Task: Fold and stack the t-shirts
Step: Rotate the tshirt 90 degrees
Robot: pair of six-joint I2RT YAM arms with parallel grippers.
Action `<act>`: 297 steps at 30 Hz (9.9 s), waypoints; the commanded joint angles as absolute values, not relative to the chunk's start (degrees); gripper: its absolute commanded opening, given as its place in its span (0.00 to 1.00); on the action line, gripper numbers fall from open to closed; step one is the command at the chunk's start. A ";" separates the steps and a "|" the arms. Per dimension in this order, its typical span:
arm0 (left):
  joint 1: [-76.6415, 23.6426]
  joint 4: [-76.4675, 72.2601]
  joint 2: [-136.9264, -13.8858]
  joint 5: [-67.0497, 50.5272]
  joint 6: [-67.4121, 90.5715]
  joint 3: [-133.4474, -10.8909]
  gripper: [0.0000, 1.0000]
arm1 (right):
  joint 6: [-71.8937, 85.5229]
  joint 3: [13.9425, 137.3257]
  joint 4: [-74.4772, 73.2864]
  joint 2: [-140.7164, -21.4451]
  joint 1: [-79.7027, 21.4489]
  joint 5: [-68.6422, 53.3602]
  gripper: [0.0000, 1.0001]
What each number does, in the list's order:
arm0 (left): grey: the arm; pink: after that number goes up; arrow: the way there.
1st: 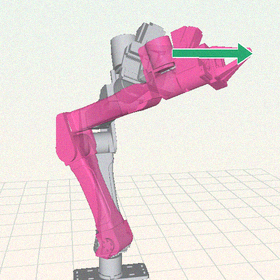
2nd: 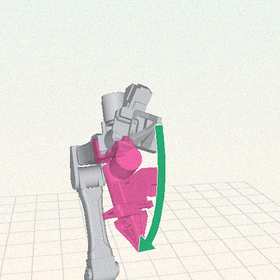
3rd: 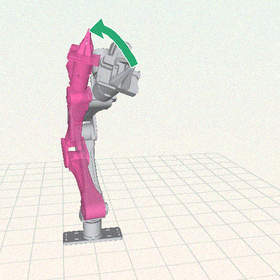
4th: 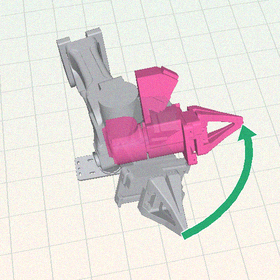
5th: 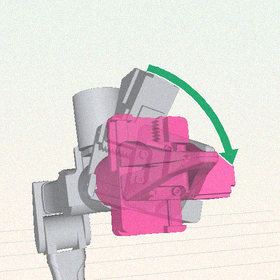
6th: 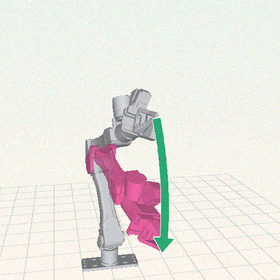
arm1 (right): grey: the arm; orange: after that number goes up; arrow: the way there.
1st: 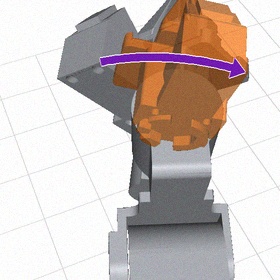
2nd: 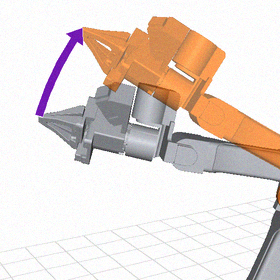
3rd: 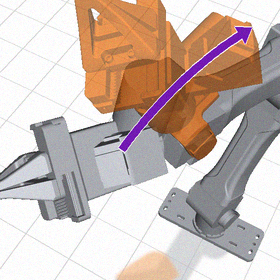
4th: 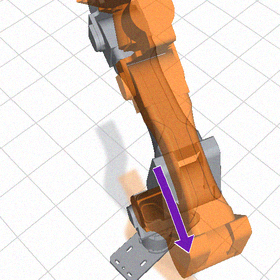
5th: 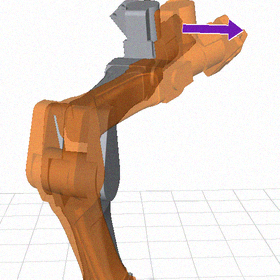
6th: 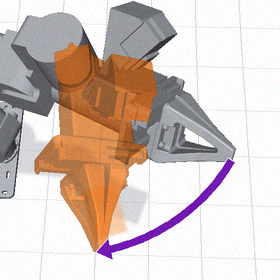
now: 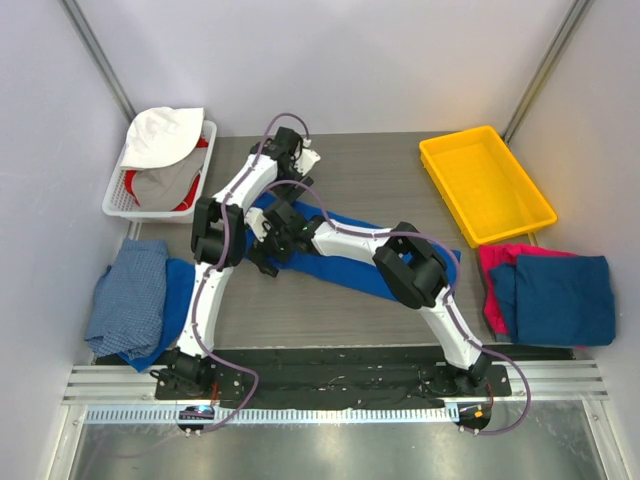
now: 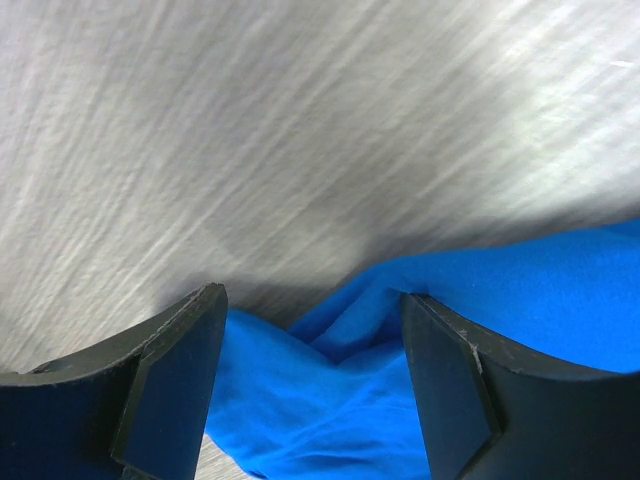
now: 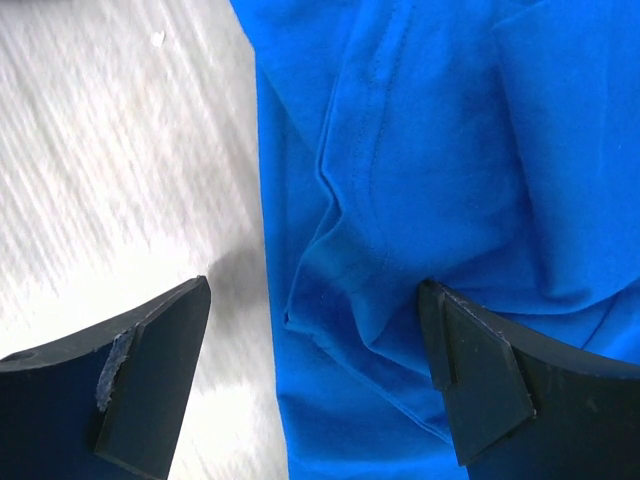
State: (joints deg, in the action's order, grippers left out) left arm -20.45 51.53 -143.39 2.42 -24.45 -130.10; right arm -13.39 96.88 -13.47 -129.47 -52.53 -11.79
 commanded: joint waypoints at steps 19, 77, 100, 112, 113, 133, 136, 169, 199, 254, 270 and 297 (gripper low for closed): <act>-18.19 40.52 -135.97 9.32 -21.36 -127.35 0.75 | -9.84 101.78 -19.51 -129.46 -54.67 -13.71 0.95; -16.88 45.26 -116.27 6.41 -23.55 -98.78 0.74 | -18.98 76.99 -20.04 -102.92 -33.93 12.04 0.98; -15.29 42.54 -137.63 16.26 -29.88 -116.71 0.73 | -19.51 67.43 -22.59 -90.80 -34.01 13.35 0.98; -16.52 43.24 -142.47 16.43 -31.91 -124.54 0.73 | -26.01 58.45 -20.75 -88.86 -30.24 15.82 0.98; -16.70 43.07 -142.38 16.35 -31.82 -124.54 0.73 | -26.45 58.27 -20.22 -89.12 -28.58 15.73 0.98; -17.23 42.01 -141.94 16.87 -32.87 -123.04 0.73 | -27.77 50.89 -15.30 -94.22 -24.78 11.60 0.97; -17.31 41.84 -142.47 16.87 -32.96 -123.05 0.73 | -27.60 49.75 -14.94 -95.36 -24.79 10.47 0.97; -28.48 19.87 -156.79 21.36 -47.90 -135.17 0.83 | -19.43 50.28 -23.47 -92.46 -44.90 1.23 0.95; -30.94 4.58 -164.00 16.08 -57.92 -140.97 0.99 | -15.91 63.10 -21.89 -103.97 -56.16 -3.34 0.95; -34.01 43.50 -84.56 8.44 -20.40 -69.73 0.94 | -20.13 50.81 -27.51 -76.91 -41.31 9.59 1.00; -39.46 45.35 -67.86 -12.56 -15.55 -51.33 0.82 | -18.81 42.02 -31.03 -69.08 -50.62 5.63 0.89; -47.11 32.08 -83.49 -12.92 -8.71 -49.65 0.71 | -17.58 41.57 -24.70 -76.82 -61.61 12.47 0.77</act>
State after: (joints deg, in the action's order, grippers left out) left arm -46.41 37.28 -81.34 -16.36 -14.15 -47.59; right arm -18.11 40.58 -31.73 -77.84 -60.16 9.28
